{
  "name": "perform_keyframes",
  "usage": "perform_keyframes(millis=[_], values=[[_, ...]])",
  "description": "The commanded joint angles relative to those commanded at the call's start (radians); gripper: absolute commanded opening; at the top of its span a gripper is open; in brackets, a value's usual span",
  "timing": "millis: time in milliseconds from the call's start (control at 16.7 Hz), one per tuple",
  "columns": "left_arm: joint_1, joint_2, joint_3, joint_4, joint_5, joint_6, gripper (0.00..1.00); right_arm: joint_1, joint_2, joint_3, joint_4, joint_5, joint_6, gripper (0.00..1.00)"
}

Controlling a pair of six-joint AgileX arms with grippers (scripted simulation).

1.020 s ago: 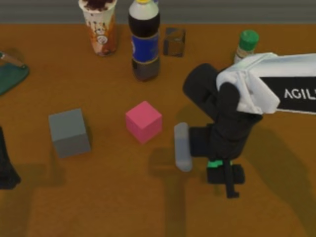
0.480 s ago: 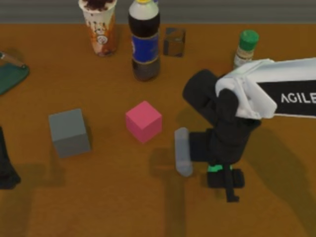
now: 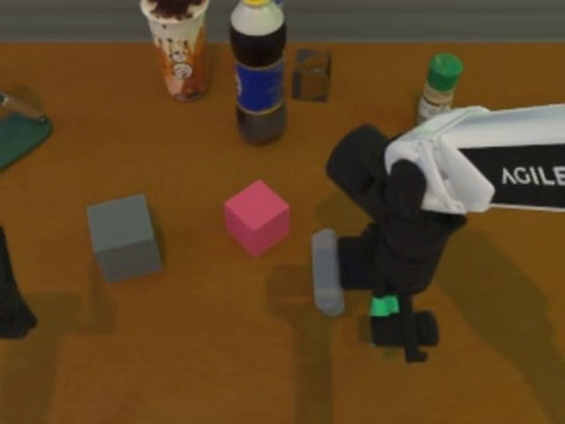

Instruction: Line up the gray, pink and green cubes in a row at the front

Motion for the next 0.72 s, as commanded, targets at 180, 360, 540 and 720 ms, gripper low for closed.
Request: perform_keyframes(millis=[180, 360, 540, 720], values=[[0.000, 0.000, 0.000, 0.000, 0.000, 0.000, 1.00, 0.000, 0.000, 0.000, 0.000, 0.000, 0.000, 1.00], [0.000, 0.000, 0.000, 0.000, 0.000, 0.000, 1.00, 0.000, 0.000, 0.000, 0.000, 0.000, 0.000, 1.00], [0.000, 0.000, 0.000, 0.000, 0.000, 0.000, 1.00, 0.000, 0.000, 0.000, 0.000, 0.000, 0.000, 1.00], [0.000, 0.000, 0.000, 0.000, 0.000, 0.000, 1.00, 0.002, -0.007, 0.014, -0.017, 0.000, -0.004, 1.00]])
